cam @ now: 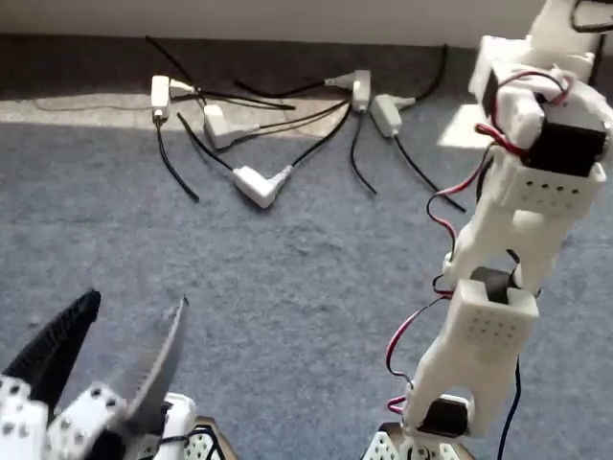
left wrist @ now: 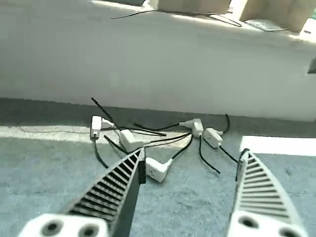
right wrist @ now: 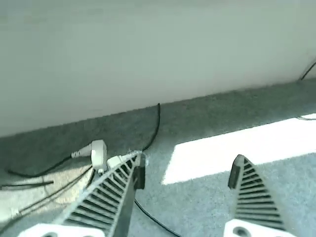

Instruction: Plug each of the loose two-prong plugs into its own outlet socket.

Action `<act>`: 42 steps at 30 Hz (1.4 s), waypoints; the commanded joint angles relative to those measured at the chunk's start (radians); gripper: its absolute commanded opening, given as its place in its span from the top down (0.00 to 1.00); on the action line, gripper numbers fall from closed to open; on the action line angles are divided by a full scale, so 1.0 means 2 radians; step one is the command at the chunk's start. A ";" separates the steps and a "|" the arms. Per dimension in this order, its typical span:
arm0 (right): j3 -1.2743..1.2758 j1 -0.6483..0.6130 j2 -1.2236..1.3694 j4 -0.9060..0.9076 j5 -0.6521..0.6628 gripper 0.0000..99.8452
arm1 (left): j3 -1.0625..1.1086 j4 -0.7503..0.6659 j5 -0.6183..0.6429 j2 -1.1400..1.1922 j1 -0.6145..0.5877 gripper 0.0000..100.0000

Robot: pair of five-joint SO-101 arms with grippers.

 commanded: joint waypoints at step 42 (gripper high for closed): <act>0.501 -0.082 -0.623 0.018 -0.128 0.99 | 0.781 -0.204 -0.052 -0.211 0.051 0.99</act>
